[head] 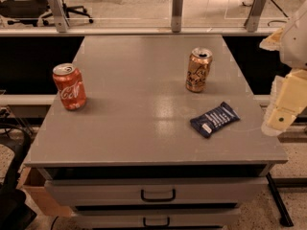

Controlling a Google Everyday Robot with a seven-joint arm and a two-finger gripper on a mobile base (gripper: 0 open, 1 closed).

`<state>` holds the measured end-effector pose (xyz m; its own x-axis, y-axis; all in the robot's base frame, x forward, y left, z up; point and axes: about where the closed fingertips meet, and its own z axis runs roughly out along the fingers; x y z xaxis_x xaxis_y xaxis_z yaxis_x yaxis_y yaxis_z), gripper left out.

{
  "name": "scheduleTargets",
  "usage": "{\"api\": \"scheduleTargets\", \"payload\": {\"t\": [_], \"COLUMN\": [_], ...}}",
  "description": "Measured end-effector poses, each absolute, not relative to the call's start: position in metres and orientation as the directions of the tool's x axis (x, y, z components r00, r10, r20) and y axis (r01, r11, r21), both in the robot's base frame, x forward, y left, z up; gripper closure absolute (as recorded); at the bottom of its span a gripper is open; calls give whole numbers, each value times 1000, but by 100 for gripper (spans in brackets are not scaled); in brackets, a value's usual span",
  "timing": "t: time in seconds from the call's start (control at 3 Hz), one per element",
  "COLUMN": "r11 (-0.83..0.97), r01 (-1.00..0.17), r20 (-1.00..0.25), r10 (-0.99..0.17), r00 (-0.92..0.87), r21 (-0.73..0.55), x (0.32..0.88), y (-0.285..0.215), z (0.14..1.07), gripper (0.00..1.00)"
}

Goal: Move rxbar blueberry near coke can

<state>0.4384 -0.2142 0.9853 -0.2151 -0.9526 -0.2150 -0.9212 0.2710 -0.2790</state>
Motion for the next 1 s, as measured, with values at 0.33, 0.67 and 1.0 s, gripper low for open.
{"api": "scheduleTargets", "payload": {"t": [0.33, 0.67, 1.0], "r11": [271, 199, 66], "r01": [-921, -924, -912], "r20": [-215, -208, -210], "r10": [-953, -969, -977], "r00": [-215, -135, 22], "r21": [-280, -328, -404], "x": [439, 448, 468], "y": [-214, -208, -198], "z": [986, 980, 959], "gripper": [0, 0, 0]}}
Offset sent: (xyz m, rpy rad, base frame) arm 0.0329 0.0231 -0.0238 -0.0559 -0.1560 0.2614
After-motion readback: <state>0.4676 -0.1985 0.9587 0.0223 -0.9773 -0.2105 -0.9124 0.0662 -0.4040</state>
